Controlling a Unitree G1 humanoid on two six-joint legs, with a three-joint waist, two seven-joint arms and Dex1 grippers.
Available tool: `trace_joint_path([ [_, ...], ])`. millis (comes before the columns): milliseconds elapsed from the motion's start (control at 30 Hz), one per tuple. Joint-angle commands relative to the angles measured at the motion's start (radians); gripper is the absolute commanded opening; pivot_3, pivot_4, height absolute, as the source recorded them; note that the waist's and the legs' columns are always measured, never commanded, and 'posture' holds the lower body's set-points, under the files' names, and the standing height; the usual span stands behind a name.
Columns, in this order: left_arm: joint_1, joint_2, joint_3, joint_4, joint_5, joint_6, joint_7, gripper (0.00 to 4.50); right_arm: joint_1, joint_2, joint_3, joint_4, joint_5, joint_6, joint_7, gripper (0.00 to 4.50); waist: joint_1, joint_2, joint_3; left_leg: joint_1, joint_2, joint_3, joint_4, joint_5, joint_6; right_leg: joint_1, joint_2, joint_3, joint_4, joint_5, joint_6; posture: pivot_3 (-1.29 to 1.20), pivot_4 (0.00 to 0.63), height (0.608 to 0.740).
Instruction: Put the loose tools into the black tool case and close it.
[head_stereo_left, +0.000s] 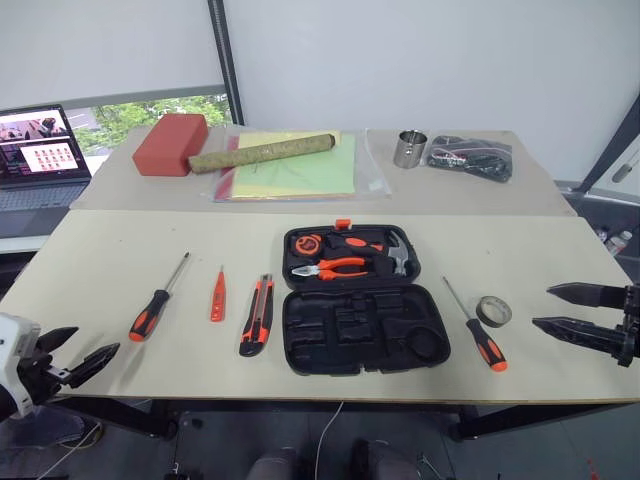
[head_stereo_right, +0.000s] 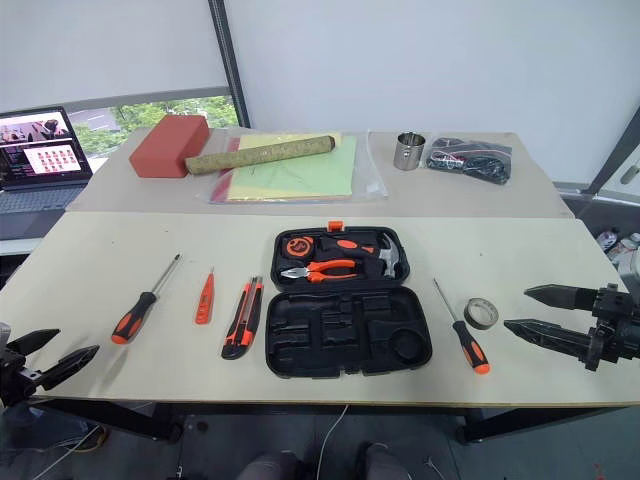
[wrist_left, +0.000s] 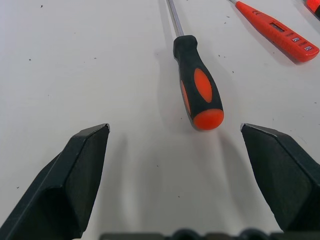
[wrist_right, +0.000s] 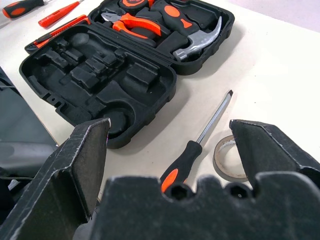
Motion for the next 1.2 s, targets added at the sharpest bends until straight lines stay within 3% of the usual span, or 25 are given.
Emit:
trace_joint_path([
  [33,0.004,0.006,0.033,-0.003,-0.004,-0.002,0.004,4.50,-0.015,0.001,-0.017,-0.014,-0.001,-0.003,-0.016,4.45,0.000,0.000,0.000,0.000,0.000,0.000,0.000,0.000,0.000,0.000,0.000,0.000,0.000,0.000,0.000,0.00,0.150,0.737],
  [167,-0.040,0.033,-0.003,0.005,0.002,0.032,0.023,4.50,-0.034,0.005,-0.011,-0.040,0.000,0.000,-0.053,4.45,0.000,0.000,0.000,0.000,0.000,0.000,0.000,0.000,0.000,0.000,0.000,0.000,0.000,0.000,0.000,0.00,0.150,0.737],
  [533,-0.361,0.138,-0.245,0.048,0.005,0.353,0.116,4.50,-0.189,-0.007,0.130,-0.334,0.117,0.103,-0.130,4.45,-0.005,0.001,0.001,0.001,0.000,0.000,0.001,0.001,-0.002,0.000,0.000,-0.001,0.003,0.000,0.000,0.00,0.150,0.737],
  [700,-0.492,0.155,-0.461,0.183,0.117,0.410,0.138,4.50,-0.342,0.039,0.260,-0.400,0.130,0.094,-0.212,4.45,-0.008,0.000,0.001,0.001,-0.001,0.001,0.001,0.002,-0.003,0.000,0.000,-0.002,0.004,0.000,0.000,0.00,0.150,0.737],
  [833,-0.567,0.144,-0.539,0.299,0.184,0.411,0.170,4.50,-0.416,0.067,0.321,-0.414,0.127,0.095,-0.250,4.45,-0.004,0.001,0.001,0.002,-0.002,0.001,0.001,0.003,-0.005,0.001,0.000,-0.001,0.004,0.000,0.000,0.00,0.150,0.737],
  [933,-0.581,0.120,-0.544,0.325,0.177,0.378,0.131,3.76,-0.437,0.090,0.354,-0.432,0.119,0.091,-0.280,4.50,-0.006,0.003,0.000,0.003,-0.001,0.001,0.001,0.004,-0.007,0.001,0.000,-0.001,0.005,0.000,0.000,0.00,0.150,0.737],
  [1133,-0.629,0.136,-0.515,0.330,0.164,0.332,0.078,1.47,-0.374,0.093,0.343,-0.480,0.134,0.105,-0.293,4.50,-0.004,0.003,0.000,0.003,0.000,0.000,0.001,0.006,-0.010,0.001,0.000,-0.002,0.006,0.000,0.000,0.00,0.150,0.737],
  [1200,-0.684,0.153,-0.513,0.320,0.154,0.290,0.031,0.90,-0.350,0.084,0.330,-0.490,0.147,0.119,-0.290,4.50,-0.001,0.002,0.001,0.003,0.000,0.000,0.001,0.006,-0.010,0.001,0.000,-0.002,0.005,0.000,0.000,0.00,0.150,0.737],
])
